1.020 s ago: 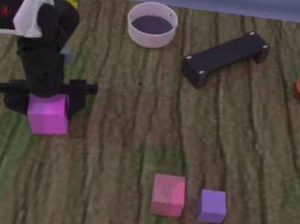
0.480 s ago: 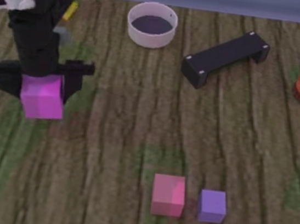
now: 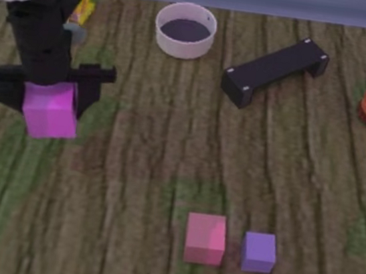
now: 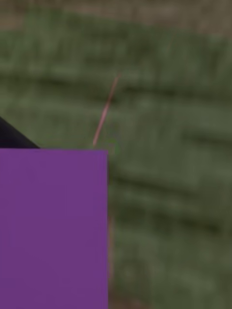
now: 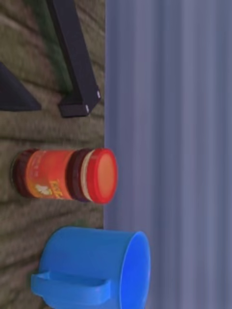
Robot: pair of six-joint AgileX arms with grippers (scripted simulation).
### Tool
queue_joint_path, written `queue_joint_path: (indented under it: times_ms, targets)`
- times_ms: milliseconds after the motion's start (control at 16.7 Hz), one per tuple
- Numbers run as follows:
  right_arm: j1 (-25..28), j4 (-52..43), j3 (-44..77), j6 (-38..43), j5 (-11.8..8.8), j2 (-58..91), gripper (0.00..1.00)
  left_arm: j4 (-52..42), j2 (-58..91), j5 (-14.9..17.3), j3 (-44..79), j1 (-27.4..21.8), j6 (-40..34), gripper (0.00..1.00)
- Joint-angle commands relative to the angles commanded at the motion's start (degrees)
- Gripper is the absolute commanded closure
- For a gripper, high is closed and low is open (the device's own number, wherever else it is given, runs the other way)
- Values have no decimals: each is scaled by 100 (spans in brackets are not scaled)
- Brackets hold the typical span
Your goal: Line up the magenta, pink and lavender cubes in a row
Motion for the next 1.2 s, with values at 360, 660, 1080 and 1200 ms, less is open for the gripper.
queue_joint_path:
  times_ms: [360,660,1080,1200]
  targets:
    - [0,0,0,0,0,0,0,61,-905,7,-986,-1556,-1013,100]
    - [0,0,0,0,0,0,0,132,-1609,-3,-1717,-2555,-1757,100]
    - [0,0,0,0,0,0,0,363,-1530,-1,-1890,-2556,-1751,100]
    - [0,0,0,0,0,0,0,796,-1394,5,-2152,-2565,-1748,100]
